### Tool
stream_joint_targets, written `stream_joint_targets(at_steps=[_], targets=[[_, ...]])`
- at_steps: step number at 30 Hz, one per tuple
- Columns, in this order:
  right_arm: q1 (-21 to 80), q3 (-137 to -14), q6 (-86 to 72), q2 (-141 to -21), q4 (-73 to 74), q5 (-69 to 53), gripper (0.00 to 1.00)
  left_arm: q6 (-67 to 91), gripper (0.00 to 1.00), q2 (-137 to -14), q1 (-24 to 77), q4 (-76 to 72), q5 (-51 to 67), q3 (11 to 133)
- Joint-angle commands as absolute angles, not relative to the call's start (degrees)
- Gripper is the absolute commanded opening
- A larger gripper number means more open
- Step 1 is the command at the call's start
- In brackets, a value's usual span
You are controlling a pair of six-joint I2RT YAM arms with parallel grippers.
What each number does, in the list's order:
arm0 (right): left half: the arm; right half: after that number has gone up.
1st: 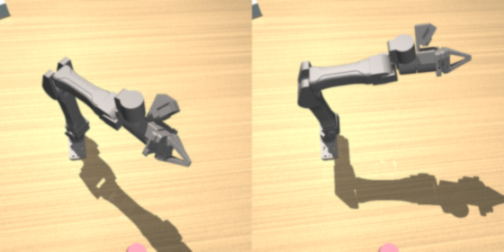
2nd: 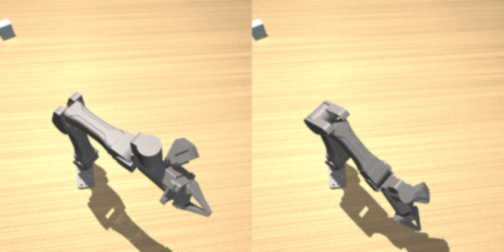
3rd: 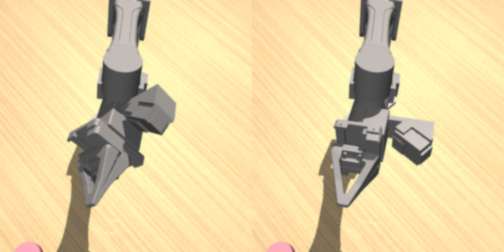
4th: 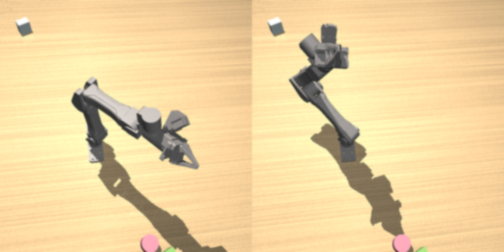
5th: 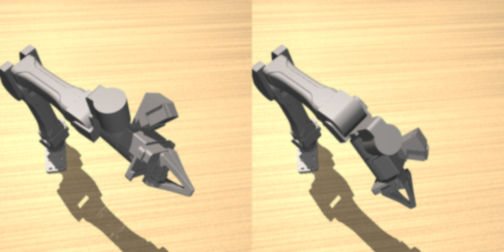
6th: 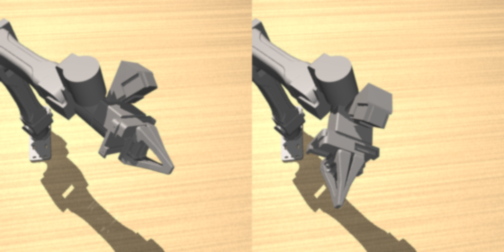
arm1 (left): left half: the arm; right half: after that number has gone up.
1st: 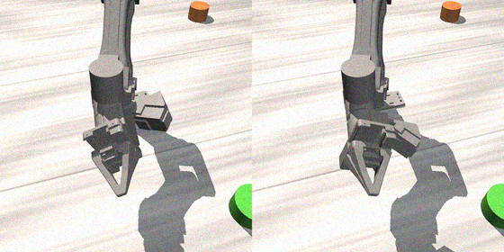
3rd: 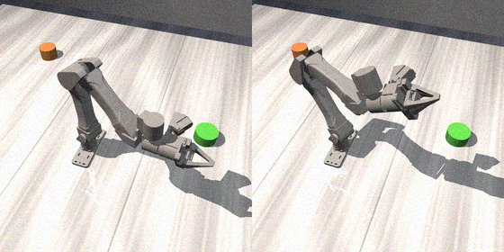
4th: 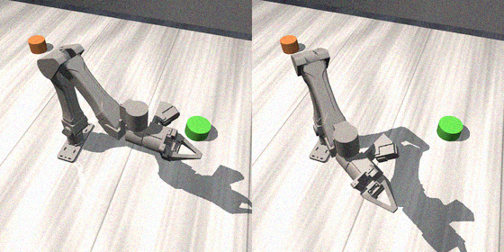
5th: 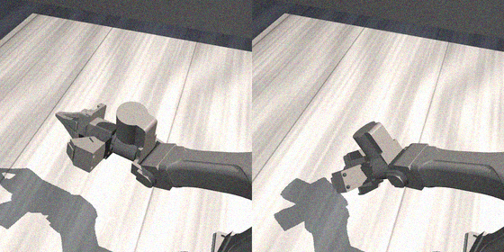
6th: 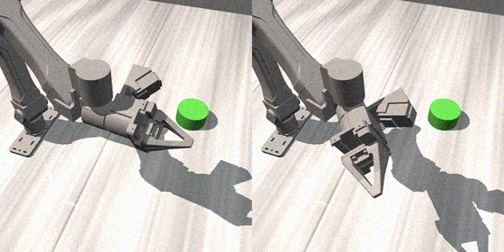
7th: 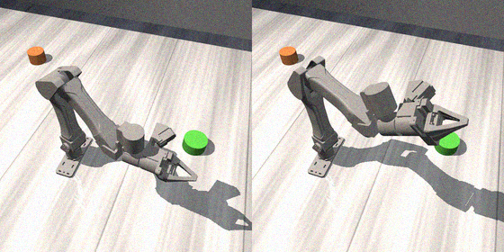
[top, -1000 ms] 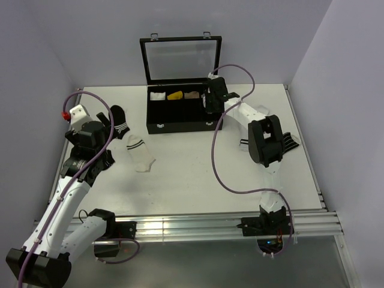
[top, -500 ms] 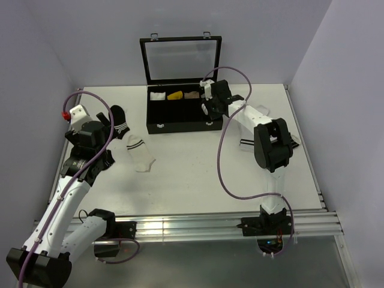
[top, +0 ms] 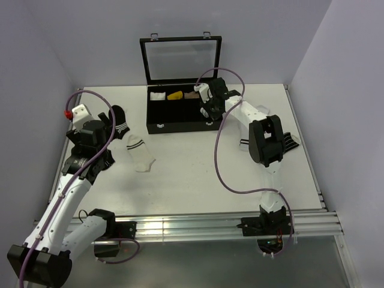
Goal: Roll the socks
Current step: Place the sock in the storage box.
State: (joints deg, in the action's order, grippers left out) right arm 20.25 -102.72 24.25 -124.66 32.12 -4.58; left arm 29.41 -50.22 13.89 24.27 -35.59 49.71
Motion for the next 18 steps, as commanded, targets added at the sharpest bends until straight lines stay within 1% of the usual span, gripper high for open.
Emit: stream_joint_targets(at_steps=[1, 5, 9, 11, 18], targets=[[18.81, -105.91, 27.25, -127.26, 37.08, -3.08, 0.0, 28.56, 0.92, -50.97, 13.45, 22.85, -34.72, 49.48], [18.11, -107.22, 27.07, -129.19, 39.9, -1.59, 0.0, 28.56, 0.92, -51.59, 13.36, 22.85, -34.45, 49.48], [17.23, -104.96, 26.11, -128.06, 39.3, -0.26, 0.0, 28.48, 0.92, -52.12, 13.18, 22.76, -34.19, 49.57], [16.7, -103.19, 25.4, -126.48, 37.8, -0.26, 0.0, 28.39, 0.92, -52.47, 13.1, 22.68, -34.1, 49.57], [16.52, -93.09, 25.84, -115.23, 27.09, -0.09, 0.0, 28.3, 0.92, -52.65, 12.92, 22.41, -33.75, 49.57]])
